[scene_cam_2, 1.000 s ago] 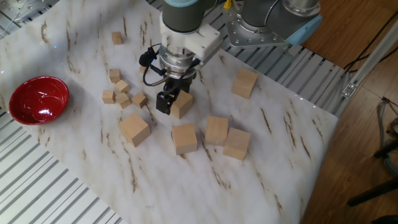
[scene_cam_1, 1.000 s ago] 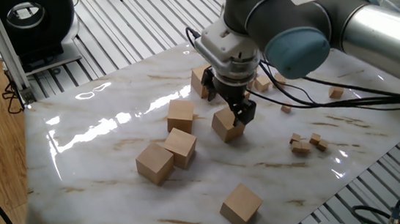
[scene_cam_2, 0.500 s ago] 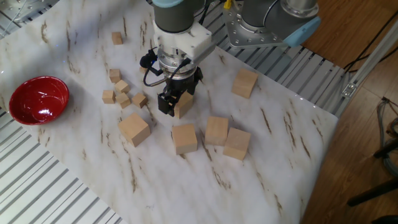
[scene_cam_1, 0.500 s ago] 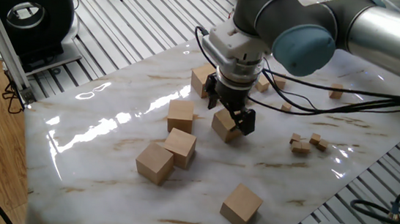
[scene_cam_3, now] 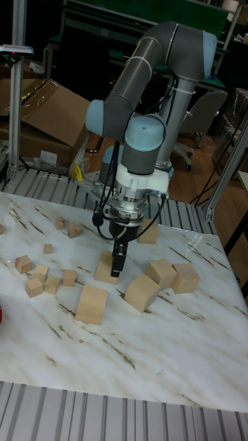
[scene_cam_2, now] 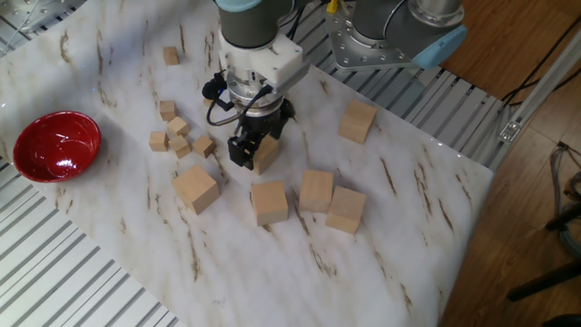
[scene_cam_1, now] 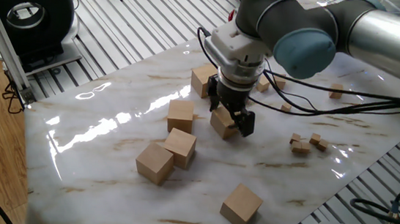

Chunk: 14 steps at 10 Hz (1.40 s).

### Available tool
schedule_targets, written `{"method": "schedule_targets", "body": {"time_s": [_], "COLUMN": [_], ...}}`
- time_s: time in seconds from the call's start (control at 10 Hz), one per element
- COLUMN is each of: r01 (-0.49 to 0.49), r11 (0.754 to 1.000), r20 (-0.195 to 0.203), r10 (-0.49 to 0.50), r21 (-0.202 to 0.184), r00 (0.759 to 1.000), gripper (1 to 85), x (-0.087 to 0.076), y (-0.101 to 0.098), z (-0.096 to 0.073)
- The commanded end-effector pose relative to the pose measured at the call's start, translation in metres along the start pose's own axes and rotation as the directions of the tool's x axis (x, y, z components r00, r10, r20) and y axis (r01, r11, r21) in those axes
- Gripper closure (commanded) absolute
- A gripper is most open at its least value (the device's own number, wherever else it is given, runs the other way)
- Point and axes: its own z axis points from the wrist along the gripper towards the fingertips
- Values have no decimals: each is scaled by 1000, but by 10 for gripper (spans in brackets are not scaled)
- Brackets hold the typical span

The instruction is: Stack the blocks in a vertical line of five

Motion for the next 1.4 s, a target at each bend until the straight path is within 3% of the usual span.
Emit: {"method": "schedule_targets", "body": {"time_s": [0.0,0.2,0.4,0.9,1.3], "r01": [-61,-75,-108,-149,-184], "r11": [998,997,994,989,982], "r20": [2,-41,-3,-28,-52], "r10": [61,75,108,149,181], "r21": [10,1,-14,-19,-53], "r00": [998,996,994,988,982], "gripper": [447,503,467,433,363], "x": [-2,12,4,5,3], "y": [1,3,4,5,-9], "z": [-2,-19,-21,-35,-75]}}
